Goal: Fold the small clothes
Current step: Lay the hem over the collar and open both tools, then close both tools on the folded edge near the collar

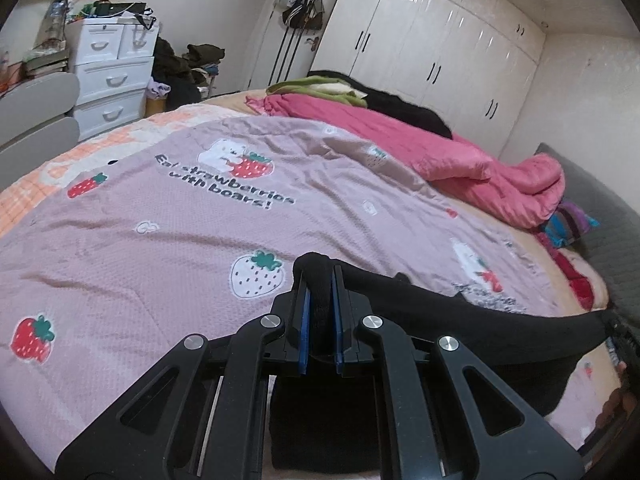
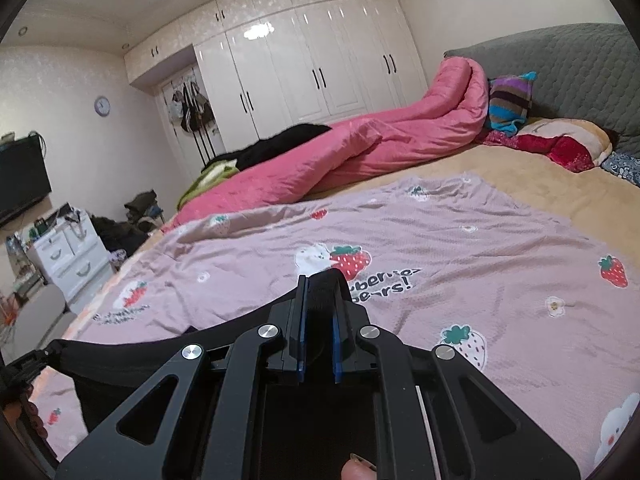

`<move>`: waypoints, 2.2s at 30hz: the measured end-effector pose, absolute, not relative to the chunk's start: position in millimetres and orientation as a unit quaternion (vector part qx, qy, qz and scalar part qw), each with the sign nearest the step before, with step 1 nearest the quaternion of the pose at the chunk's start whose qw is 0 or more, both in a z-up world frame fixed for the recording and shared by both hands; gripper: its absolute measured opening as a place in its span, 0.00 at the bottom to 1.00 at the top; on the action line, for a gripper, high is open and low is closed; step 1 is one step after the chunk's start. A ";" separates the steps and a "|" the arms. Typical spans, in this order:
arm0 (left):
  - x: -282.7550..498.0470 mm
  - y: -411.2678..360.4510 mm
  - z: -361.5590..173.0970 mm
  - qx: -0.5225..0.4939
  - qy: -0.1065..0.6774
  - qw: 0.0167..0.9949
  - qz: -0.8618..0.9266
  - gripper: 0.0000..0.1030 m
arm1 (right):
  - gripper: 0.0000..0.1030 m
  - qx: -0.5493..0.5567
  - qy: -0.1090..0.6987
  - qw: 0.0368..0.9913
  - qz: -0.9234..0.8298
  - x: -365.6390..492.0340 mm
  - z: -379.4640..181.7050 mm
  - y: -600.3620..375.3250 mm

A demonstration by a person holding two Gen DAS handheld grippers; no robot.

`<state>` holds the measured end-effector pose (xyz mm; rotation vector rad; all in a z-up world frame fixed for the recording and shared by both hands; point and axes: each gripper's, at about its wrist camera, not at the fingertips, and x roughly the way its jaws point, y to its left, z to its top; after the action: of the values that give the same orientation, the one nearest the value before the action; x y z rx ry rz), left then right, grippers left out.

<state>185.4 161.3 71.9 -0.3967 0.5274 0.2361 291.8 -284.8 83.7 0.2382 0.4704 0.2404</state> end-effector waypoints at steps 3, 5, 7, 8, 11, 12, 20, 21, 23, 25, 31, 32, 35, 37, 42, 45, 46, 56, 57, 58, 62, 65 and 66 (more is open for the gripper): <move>195.0 162.8 63.3 -0.189 0.265 0.938 0.120 0.03 | 0.08 0.118 0.246 0.955 0.115 305.9 68.9 -281.4; 199.8 162.5 60.2 -0.184 0.264 0.939 0.120 0.03 | 0.08 0.126 0.259 0.951 0.112 313.4 57.9 -280.7; 205.7 160.2 55.6 -0.173 0.267 0.940 0.122 0.03 | 0.08 0.130 0.274 0.947 0.107 321.7 46.7 -279.7; 207.4 159.0 53.0 -0.169 0.270 0.940 0.124 0.03 | 0.08 0.129 0.279 0.946 0.106 324.2 43.6 -278.4; 214.5 158.6 44.6 -0.163 0.281 0.936 0.131 0.03 | 0.08 0.121 0.291 0.943 0.105 332.9 33.8 -275.3; 216.0 158.8 42.1 -0.163 0.284 0.935 0.133 0.03 | 0.08 0.120 0.295 0.942 0.105 334.6 30.6 -273.7; 226.2 157.8 29.2 -0.156 0.301 0.930 0.142 0.08 | 0.09 0.110 0.318 0.937 0.095 345.2 12.8 -265.2; 226.0 156.7 29.4 -0.147 0.300 0.931 0.148 0.15 | 0.16 0.110 0.323 0.935 0.092 346.8 10.5 -264.8; 225.4 153.5 30.0 -0.130 0.304 0.931 0.153 0.30 | 0.28 0.108 0.332 0.934 0.079 348.3 7.1 -265.4; 222.7 152.7 31.7 -0.133 0.302 0.932 0.149 0.39 | 0.32 0.106 0.338 0.932 0.074 347.9 5.1 -266.6; 215.3 141.6 37.4 -0.118 0.299 0.935 0.149 0.58 | 0.41 0.111 0.307 0.942 0.073 331.5 21.8 -272.7; 214.3 139.5 37.5 -0.116 0.300 0.935 0.147 0.59 | 0.42 0.111 0.299 0.945 0.074 327.1 25.9 -273.0; 212.3 133.4 38.2 -0.108 0.302 0.936 0.144 0.62 | 0.43 0.100 0.280 0.951 0.082 315.6 37.9 -271.3; 209.8 129.7 38.9 -0.109 0.302 0.937 0.136 0.70 | 0.43 0.090 0.273 0.953 0.093 308.5 43.3 -267.8; 205.8 118.2 40.0 -0.105 0.308 0.939 0.114 0.71 | 0.40 0.068 0.286 0.949 0.115 296.7 41.9 -256.9; 202.6 112.3 35.6 -0.105 0.328 0.934 0.093 0.51 | 0.27 0.061 0.310 0.940 0.128 293.5 31.2 -251.2; 201.2 109.6 33.8 -0.104 0.334 0.933 0.087 0.39 | 0.21 0.058 0.321 0.936 0.132 294.7 27.2 -249.5; 224.3 91.3 -10.1 -0.049 0.412 0.905 0.091 0.08 | 0.12 -0.014 0.428 0.894 0.131 332.1 -33.2 -216.7; 231.0 92.1 -13.5 -0.045 0.416 0.903 0.095 0.08 | 0.12 -0.020 0.426 0.895 0.131 338.6 -32.2 -213.1; 238.1 93.5 -15.7 -0.045 0.418 0.902 0.097 0.08 | 0.12 -0.026 0.422 0.896 0.132 345.3 -31.0 -209.3; 261.9 101.7 -15.6 -0.048 0.412 0.904 0.105 0.12 | 0.12 -0.023 0.419 0.898 0.134 367.8 -37.0 -204.1; 275.7 114.2 -18.0 -0.079 0.411 0.902 0.105 0.14 | 0.12 -0.003 0.408 0.903 0.133 380.3 -31.9 -205.5; 279.7 118.7 -15.9 -0.090 0.406 0.903 0.104 0.16 | 0.12 -0.001 0.398 0.909 0.127 385.9 -26.8 -205.5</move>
<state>279.7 118.7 -15.9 -0.1863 0.8390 0.2154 385.9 -205.5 -26.8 -0.0027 0.8211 0.2613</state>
